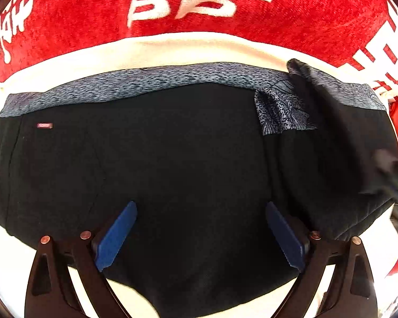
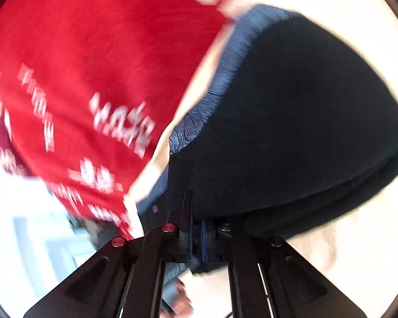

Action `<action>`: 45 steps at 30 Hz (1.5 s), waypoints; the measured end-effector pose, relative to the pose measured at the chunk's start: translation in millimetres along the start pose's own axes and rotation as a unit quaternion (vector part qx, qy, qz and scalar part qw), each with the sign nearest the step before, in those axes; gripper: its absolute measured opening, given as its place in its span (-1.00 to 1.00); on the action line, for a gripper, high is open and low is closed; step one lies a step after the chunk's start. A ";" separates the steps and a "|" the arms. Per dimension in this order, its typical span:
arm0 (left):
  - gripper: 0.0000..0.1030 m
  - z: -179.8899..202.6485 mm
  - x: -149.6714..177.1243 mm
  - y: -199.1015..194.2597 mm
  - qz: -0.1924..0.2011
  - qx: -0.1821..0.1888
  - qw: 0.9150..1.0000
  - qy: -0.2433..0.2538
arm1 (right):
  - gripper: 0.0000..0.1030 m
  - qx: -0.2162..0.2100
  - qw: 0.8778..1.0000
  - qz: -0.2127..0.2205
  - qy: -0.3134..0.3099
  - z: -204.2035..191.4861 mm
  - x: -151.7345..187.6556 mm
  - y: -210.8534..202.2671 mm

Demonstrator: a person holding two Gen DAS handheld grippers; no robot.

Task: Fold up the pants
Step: 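Lower the folded end onto the pants and open the right gripper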

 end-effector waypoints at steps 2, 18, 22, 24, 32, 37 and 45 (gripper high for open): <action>0.91 -10.7 -3.3 -6.1 0.011 -0.010 1.000 -0.008 | -0.91 0.027 0.999 -0.030 -0.029 -4.6 15.0 2.5; 0.91 -33.8 -36.5 -31.5 0.045 -0.045 0.998 -0.007 | -0.25 0.106 0.983 -0.069 -0.131 -14.3 19.7 -22.9; 0.91 6.1 -56.5 -54.7 0.067 -0.017 0.998 0.009 | -0.75 0.162 0.974 -0.023 -0.156 -10.6 -39.7 -62.9; 0.91 27.1 -65.4 -61.4 0.071 0.002 0.997 0.017 | -0.75 0.178 0.972 -0.010 -0.155 -3.6 -63.1 -66.5; 0.94 101.8 -50.3 -20.8 0.025 -0.045 0.997 0.064 | -0.75 0.208 0.969 -0.037 -0.124 49.3 -76.4 -43.4; 1.00 77.4 -33.4 -7.7 0.005 -0.003 1.000 0.007 | -0.75 0.207 0.966 -0.035 -0.151 45.1 -63.7 -56.6; 1.00 52.7 -8.2 -20.8 -0.002 -0.044 0.999 -0.007 | -0.43 0.202 0.961 -0.065 -0.179 30.3 -52.2 -58.9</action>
Point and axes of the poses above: each gripper's, at about its wrist camera, not at the fingertips, and y roughly the way its jaws point, z to its right, x to its underside, the point moved 6 cm from there along y, roughly the way its jaws point, and after that the axes turned 15 degrees about -x, right-handed, at the moved point
